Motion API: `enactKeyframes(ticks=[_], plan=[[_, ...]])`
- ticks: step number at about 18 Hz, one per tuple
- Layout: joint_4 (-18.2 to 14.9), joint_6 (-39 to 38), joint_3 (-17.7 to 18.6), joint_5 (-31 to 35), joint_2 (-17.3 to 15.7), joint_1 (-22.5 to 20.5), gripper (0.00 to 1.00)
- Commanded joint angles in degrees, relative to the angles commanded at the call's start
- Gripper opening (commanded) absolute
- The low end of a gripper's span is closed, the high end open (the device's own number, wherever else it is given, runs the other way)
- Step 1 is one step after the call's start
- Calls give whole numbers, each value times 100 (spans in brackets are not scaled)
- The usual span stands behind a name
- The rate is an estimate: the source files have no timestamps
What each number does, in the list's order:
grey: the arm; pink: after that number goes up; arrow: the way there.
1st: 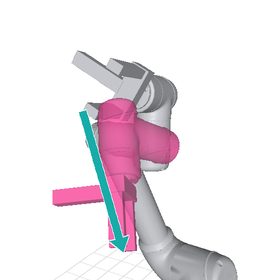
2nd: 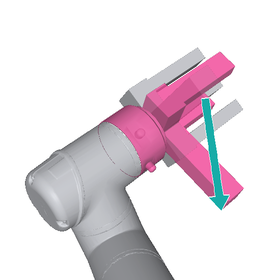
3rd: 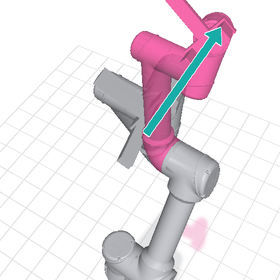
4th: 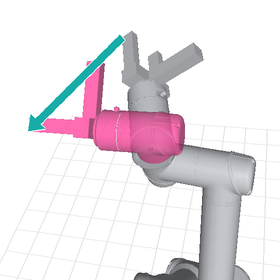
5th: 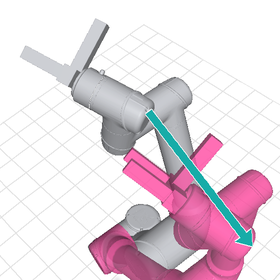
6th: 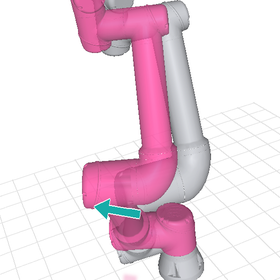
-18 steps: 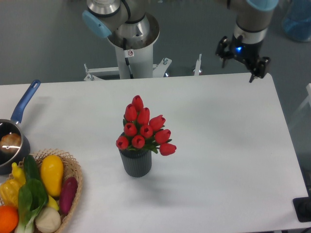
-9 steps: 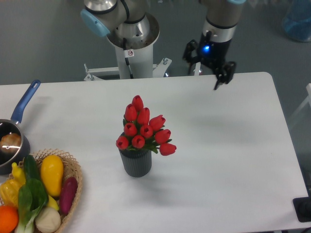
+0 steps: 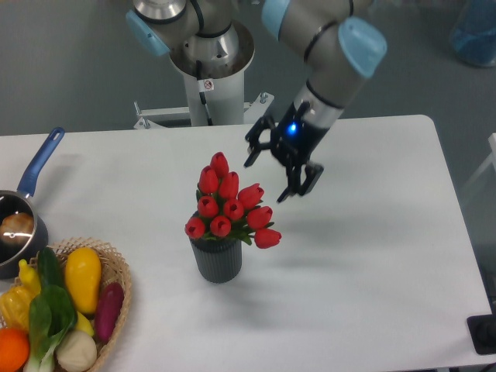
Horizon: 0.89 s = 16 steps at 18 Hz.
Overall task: Pick up the flowers from the vase
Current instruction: 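Move the open gripper down toward the red tulip stems above the vase, then close the gripper around the tulip stems just below the blooms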
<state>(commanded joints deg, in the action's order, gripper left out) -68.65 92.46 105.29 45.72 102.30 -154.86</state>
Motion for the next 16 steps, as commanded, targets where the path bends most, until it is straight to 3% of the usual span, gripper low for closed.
enactKeyframes(ticks=[13,16], plan=[[9,-53,-9,-977,97,193,99],[1,-27,9,-978,97,202,69]])
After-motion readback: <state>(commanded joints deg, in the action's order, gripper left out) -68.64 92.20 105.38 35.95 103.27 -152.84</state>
